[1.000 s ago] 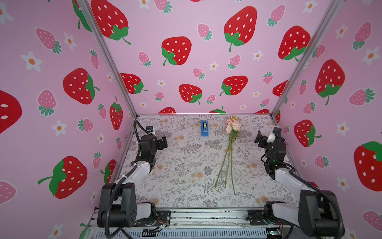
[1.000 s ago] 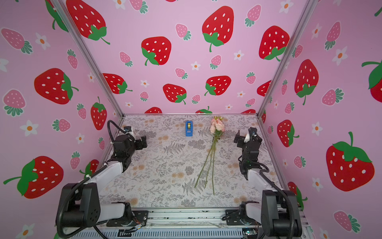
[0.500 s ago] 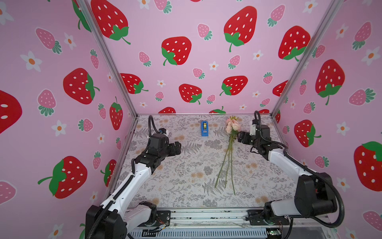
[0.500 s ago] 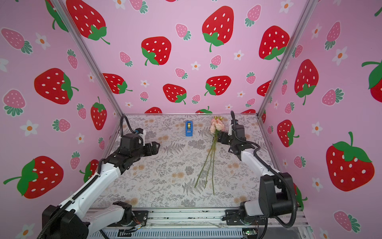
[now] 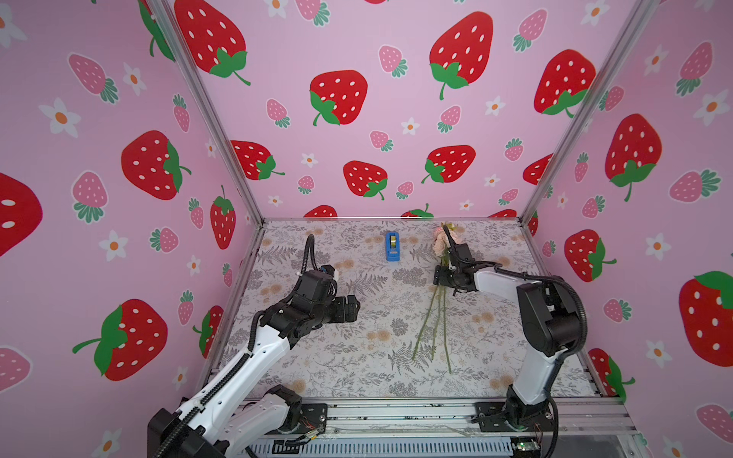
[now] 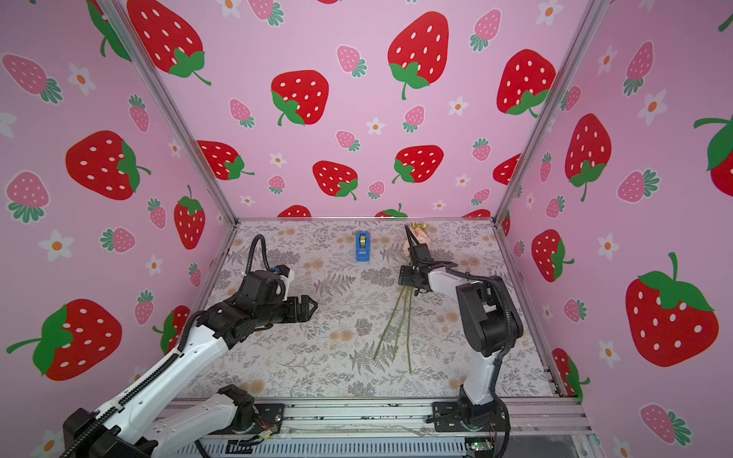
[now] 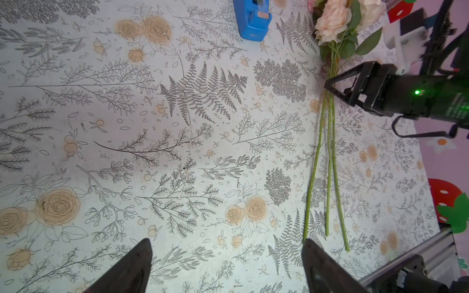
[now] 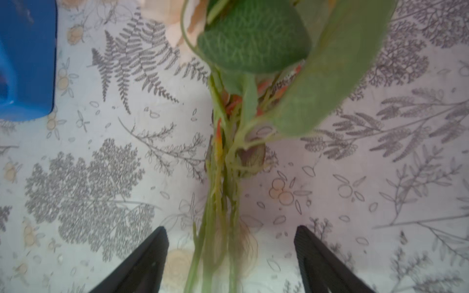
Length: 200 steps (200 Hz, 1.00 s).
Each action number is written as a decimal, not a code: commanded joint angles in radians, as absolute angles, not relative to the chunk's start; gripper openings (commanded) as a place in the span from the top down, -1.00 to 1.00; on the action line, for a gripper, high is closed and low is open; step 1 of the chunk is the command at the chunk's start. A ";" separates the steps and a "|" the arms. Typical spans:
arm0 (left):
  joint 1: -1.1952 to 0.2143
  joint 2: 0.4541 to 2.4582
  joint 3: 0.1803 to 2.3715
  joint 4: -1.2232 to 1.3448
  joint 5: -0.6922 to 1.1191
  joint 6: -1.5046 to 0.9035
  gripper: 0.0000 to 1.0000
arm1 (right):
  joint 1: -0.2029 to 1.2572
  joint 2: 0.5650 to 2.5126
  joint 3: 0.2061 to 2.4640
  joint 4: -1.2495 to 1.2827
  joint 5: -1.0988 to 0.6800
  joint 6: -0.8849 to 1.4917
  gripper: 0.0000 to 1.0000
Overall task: Wrap bouquets with tape
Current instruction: Pick up the unwrapped bouquet from the center of the board.
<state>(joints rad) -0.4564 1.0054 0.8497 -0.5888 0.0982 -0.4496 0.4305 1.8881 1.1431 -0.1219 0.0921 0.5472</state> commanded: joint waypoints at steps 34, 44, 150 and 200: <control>-0.460 1.002 0.880 -0.651 0.070 -0.376 -0.86 | 0.466 1.986 1.236 -0.180 0.179 0.585 -0.24; -0.459 1.001 0.880 -0.659 0.064 -0.361 -0.86 | 0.473 1.991 1.236 -0.178 0.186 0.580 -0.12; -0.459 0.963 0.842 -0.620 -0.042 -0.393 -0.99 | 0.486 1.907 1.209 -0.149 0.138 0.498 1.00; -0.459 0.951 0.822 -0.566 -0.047 -0.442 -0.98 | 0.485 1.698 1.125 -0.114 0.079 0.385 1.00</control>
<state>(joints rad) -0.4564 0.9691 0.8413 -0.6025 -0.0109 -0.3920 0.4824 1.8160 1.1534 -0.1486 0.1123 0.4561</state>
